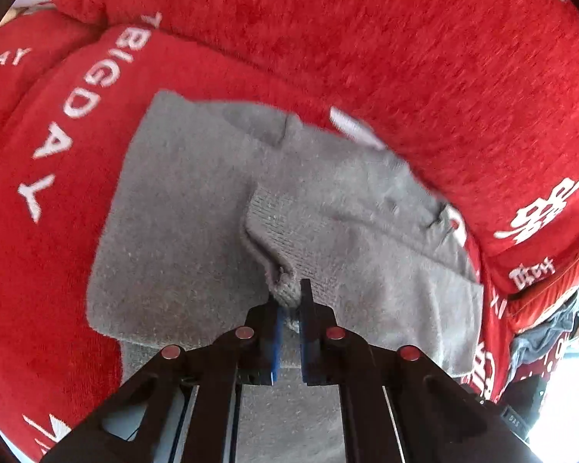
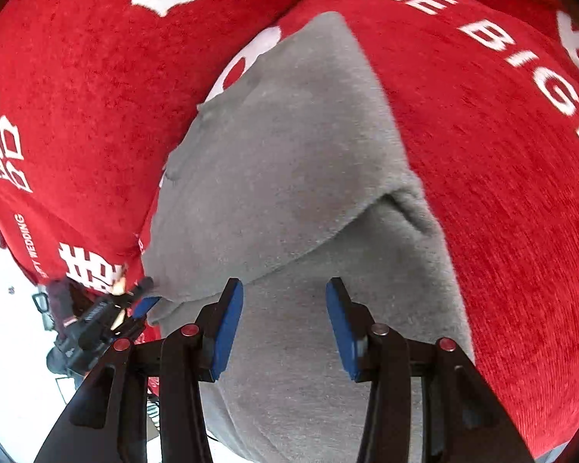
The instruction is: Fold small clothes
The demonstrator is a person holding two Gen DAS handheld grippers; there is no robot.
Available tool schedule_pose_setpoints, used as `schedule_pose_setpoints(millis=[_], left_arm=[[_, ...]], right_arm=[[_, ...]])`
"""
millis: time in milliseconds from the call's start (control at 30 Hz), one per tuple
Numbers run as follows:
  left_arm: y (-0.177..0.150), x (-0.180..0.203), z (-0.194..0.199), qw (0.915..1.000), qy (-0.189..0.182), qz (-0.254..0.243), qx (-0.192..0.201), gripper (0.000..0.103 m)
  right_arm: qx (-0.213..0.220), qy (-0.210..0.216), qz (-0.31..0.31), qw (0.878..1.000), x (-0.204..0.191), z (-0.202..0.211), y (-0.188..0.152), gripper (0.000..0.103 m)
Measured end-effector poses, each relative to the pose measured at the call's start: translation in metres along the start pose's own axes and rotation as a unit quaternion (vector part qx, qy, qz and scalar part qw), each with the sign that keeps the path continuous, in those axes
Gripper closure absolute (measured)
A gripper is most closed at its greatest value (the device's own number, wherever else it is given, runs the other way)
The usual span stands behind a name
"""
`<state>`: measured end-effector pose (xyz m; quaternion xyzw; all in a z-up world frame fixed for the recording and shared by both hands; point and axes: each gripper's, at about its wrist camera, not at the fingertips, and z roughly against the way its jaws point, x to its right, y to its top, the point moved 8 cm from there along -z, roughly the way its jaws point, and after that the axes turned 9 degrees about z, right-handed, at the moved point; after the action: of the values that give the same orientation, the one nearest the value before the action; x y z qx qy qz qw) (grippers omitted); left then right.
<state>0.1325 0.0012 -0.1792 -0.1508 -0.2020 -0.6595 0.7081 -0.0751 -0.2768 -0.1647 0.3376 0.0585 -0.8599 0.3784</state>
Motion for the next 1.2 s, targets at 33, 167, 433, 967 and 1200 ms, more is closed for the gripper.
schedule_pose_setpoints(millis=[33,167,433,967,1200], left_arm=[[0.000,0.002,0.007,0.9999,-0.001,-0.008,0.011,0.095],[-0.011,-0.003,0.007,0.9995,0.013,-0.026,0.009,0.095],[-0.017,-0.015,-0.001,0.9996,0.022,-0.019,0.005,0.095],[-0.024,-0.025,0.012,0.9955,0.073,-0.058,0.014,0.087],[-0.016,-0.048,0.045,0.9818,0.163,-0.072,0.065,0.029]], right_arm=[[0.001,-0.001,0.000,1.000,0.001,0.001,0.001,0.054],[0.015,-0.003,-0.019,1.000,0.011,0.009,0.008,0.054],[0.071,0.038,-0.117,0.990,0.036,0.017,0.029,0.060],[0.053,-0.003,-0.051,0.997,0.052,0.023,0.041,0.094],[0.030,-0.035,-0.014,0.999,0.037,0.033,0.035,0.072]])
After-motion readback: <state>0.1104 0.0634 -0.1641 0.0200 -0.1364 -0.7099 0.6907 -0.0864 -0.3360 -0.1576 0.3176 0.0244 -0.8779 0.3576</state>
